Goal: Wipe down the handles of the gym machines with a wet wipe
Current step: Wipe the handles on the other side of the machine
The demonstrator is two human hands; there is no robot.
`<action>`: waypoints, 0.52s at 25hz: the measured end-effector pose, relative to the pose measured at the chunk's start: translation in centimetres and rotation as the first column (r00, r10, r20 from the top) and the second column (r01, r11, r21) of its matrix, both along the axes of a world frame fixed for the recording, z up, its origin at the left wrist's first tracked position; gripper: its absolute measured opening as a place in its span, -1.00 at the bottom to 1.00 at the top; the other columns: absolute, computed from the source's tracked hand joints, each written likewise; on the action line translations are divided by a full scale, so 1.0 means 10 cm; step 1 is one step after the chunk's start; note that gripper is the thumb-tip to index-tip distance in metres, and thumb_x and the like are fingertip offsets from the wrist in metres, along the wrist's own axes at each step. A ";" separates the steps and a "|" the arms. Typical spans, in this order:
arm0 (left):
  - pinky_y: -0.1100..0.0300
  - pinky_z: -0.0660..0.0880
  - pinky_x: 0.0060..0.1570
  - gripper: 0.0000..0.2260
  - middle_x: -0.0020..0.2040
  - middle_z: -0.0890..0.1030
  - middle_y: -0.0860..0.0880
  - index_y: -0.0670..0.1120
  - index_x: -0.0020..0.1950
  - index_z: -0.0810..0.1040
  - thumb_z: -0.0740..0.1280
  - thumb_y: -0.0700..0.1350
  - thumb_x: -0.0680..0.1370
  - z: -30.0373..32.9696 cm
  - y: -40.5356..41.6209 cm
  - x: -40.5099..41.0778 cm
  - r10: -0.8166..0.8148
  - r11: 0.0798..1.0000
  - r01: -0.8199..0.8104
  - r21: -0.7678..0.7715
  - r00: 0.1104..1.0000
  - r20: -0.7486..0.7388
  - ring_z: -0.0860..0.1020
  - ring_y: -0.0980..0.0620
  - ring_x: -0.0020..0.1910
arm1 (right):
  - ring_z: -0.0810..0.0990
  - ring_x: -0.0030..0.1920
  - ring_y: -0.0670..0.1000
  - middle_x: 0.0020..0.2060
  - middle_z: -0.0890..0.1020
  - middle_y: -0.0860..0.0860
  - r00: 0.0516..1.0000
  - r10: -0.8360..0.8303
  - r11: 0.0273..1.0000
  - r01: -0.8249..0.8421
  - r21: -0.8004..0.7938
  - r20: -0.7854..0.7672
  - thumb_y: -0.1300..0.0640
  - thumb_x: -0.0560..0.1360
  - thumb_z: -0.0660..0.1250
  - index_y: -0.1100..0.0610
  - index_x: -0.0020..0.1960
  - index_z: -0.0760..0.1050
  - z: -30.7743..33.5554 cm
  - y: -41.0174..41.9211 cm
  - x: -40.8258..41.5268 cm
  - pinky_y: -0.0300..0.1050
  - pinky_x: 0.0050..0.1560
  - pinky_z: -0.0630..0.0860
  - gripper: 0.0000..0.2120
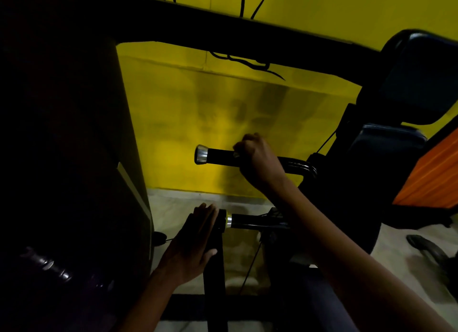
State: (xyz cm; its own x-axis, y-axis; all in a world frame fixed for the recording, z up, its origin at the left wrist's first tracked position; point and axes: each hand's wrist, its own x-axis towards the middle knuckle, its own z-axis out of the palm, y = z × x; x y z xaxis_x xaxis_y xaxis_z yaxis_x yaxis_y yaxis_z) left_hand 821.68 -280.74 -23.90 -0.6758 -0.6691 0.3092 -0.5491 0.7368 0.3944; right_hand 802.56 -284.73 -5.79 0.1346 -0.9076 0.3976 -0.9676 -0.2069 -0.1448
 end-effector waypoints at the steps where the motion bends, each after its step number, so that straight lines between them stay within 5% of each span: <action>1: 0.13 -0.12 0.48 -0.29 0.57 -0.16 -0.01 -0.08 0.56 -0.16 0.16 0.09 0.57 -0.01 -0.01 0.01 -0.013 1.000 0.013 0.012 1.000 -0.005 -0.15 -0.01 0.55 | 0.46 -0.23 0.11 -0.32 0.50 0.13 0.999 0.033 0.999 -0.033 0.006 -0.025 0.37 0.45 0.29 0.29 -0.26 0.53 -0.01 0.01 0.03 -0.06 -0.40 0.39 -0.88; 4: 0.18 -0.05 0.45 -0.34 0.58 -0.10 -0.04 -0.13 0.56 -0.08 0.08 0.15 0.59 -0.01 -0.01 0.02 -0.012 1.000 0.012 -0.023 1.000 0.007 -0.12 -0.01 0.55 | 0.50 -0.24 0.10 -0.30 0.55 0.12 0.998 0.065 0.998 -0.065 0.009 -0.005 0.36 0.43 0.29 0.26 -0.23 0.58 0.01 0.03 -0.15 -0.02 -0.33 0.46 -0.88; 8: 0.01 -0.03 0.49 -0.21 0.57 -0.19 0.05 -0.02 0.56 -0.20 0.28 0.02 0.54 -0.04 -0.02 -0.01 -0.022 0.997 0.022 0.071 1.000 0.008 -0.19 0.02 0.54 | 0.47 -0.33 0.12 -0.39 0.47 0.09 0.996 0.064 0.998 -0.064 0.000 0.058 0.42 0.36 0.31 0.29 -0.34 0.50 0.06 -0.12 0.08 -0.07 -0.40 0.33 -0.87; 13: -0.03 0.03 0.50 -0.16 0.57 -0.19 0.06 -0.01 0.55 -0.21 0.32 0.03 0.50 -0.03 -0.04 -0.03 -0.015 0.995 0.009 0.101 0.998 0.059 -0.21 0.04 0.54 | 0.48 -0.27 0.16 -0.34 0.53 0.15 0.992 0.122 0.991 -0.122 0.053 -0.001 0.42 0.35 0.26 0.25 -0.29 0.52 0.01 -0.20 0.22 0.03 -0.34 0.41 -0.86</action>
State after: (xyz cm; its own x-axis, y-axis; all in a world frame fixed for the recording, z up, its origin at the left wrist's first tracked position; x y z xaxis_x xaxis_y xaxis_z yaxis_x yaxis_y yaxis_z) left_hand 821.39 -281.16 -24.18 -0.6993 -0.6863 0.1999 -0.5649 0.7019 0.4338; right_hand 804.77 -286.71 -5.73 0.2473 -0.9038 0.3493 -0.9361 -0.3159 -0.1544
